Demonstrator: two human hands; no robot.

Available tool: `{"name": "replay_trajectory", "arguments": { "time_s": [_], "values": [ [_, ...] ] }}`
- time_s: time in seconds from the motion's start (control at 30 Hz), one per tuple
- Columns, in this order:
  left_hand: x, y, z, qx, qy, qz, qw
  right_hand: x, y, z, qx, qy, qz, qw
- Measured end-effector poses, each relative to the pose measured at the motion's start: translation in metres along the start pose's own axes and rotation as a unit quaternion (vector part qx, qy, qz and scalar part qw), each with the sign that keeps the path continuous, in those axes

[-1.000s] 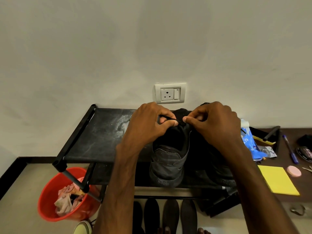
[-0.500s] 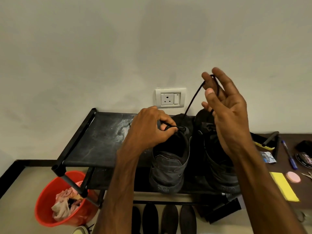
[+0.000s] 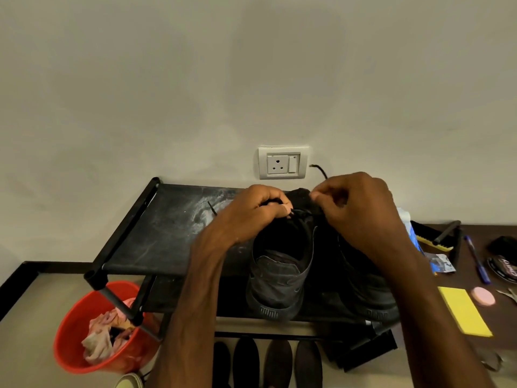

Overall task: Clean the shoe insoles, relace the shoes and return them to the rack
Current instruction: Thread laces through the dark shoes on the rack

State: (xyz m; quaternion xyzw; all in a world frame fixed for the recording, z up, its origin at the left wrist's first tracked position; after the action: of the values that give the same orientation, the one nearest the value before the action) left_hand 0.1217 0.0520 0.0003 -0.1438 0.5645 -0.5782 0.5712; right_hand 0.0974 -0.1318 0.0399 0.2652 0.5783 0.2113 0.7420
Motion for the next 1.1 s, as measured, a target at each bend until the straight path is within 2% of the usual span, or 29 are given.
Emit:
{"name": "replay_trajectory", "arguments": {
  "time_s": [0.1,0.13,0.3,0.4,0.57,0.77,0.83,1.0,1.1],
  "values": [
    [0.001,0.002,0.002,-0.02,0.004,0.008,1.0,0.008,0.016,-0.011,-0.035,0.127,0.021,0.991],
    [0.002,0.003,0.002,-0.022,0.01,0.019,1.0,0.012,0.017,-0.013,-0.035,0.133,0.012,0.99],
    [0.004,0.006,0.004,-0.027,0.008,0.049,0.998,0.026,0.016,-0.01,0.004,0.055,0.006,0.998],
    [-0.001,0.009,0.002,-0.014,-0.007,0.046,0.999,0.028,0.016,-0.012,0.027,0.049,0.009,0.998],
    [-0.004,0.009,0.001,0.008,-0.034,0.03,0.999,0.036,0.014,-0.013,0.067,0.124,0.028,0.99],
    [-0.006,0.017,-0.001,-0.011,-0.05,0.025,0.998,0.02,0.013,-0.011,0.117,0.204,0.189,0.953],
    [-0.006,0.017,-0.001,-0.01,-0.048,0.011,0.999,0.017,0.009,-0.008,0.084,0.189,0.172,0.963],
    [-0.001,0.013,0.0,-0.011,-0.036,-0.017,0.999,0.033,0.008,-0.01,0.006,0.093,0.0,0.996],
    [-0.002,0.014,-0.001,-0.02,-0.045,-0.021,0.999,0.029,0.018,-0.012,-0.006,0.052,-0.007,0.999]
  ]
}}
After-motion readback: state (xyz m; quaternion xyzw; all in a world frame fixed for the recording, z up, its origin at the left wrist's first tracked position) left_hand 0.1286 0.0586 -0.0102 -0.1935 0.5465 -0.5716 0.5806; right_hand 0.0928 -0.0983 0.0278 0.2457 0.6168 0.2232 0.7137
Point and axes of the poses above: each hand's wrist, its own z-axis towards the middle knuckle, its own x-axis out of the palm, y = z × x, the point moved 5 cm from there along z, towards the middle knuckle, and after that the axes turned 15 degrees about x, right-handed, at the moved point
